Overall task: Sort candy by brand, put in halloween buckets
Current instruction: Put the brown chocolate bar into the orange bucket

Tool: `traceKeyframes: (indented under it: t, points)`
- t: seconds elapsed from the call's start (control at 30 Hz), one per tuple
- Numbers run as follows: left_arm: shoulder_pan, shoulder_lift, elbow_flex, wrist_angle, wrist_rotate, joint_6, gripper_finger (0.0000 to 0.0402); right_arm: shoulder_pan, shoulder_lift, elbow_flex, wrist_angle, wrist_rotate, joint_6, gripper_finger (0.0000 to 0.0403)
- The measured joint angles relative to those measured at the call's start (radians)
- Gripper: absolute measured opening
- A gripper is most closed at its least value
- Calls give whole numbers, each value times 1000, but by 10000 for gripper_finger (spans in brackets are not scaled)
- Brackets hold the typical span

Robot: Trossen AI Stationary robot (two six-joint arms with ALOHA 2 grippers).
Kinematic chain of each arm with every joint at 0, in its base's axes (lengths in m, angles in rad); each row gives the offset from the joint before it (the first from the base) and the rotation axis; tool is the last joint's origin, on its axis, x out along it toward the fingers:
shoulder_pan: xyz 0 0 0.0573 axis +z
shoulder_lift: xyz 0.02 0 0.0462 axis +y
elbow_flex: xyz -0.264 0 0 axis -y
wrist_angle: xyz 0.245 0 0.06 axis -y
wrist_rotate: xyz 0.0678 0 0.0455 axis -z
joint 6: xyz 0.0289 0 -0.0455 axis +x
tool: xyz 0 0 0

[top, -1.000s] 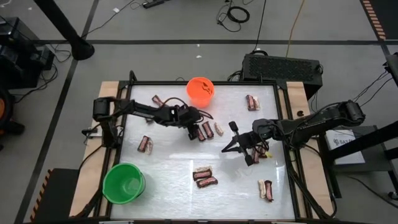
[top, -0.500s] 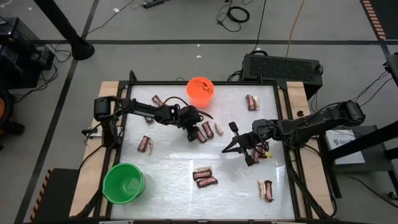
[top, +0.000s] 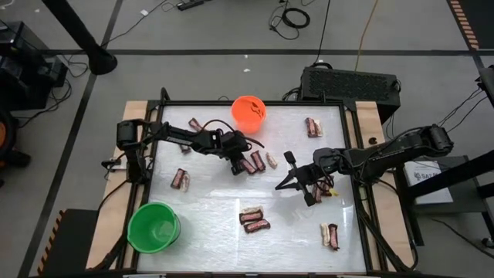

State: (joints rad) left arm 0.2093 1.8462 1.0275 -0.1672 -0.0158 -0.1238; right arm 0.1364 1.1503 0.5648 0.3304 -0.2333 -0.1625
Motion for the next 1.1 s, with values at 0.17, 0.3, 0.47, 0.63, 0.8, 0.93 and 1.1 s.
traceKeyframes:
  t: [0.17, 0.3, 0.47, 0.63, 0.8, 0.93, 1.1]
  points:
    - [0, 0, 12, 1, 0, 26, 5, 0, 0, 0, 0, 0, -25, 0]
    - [0, -1, 30, 4, 0, 35, 3, 0, 0, 0, 0, 0, -37, 0]
    - [0, -11, 39, 4, 12, 35, 2, 0, 0, 0, -2, 0, -37, 0]
    - [-1, -10, 39, -11, 14, 27, 8, 0, 0, 0, -4, 0, -37, 0]
    - [-7, -6, 39, 7, -20, 25, 44, 0, 0, 0, -3, 0, -37, 0]
    - [-13, -9, 39, 33, -38, 12, 84, 0, 0, 0, -3, 1, -37, 0]
    - [-10, -9, 39, 26, -24, -28, 136, 0, 0, 0, -3, 1, -37, 0]
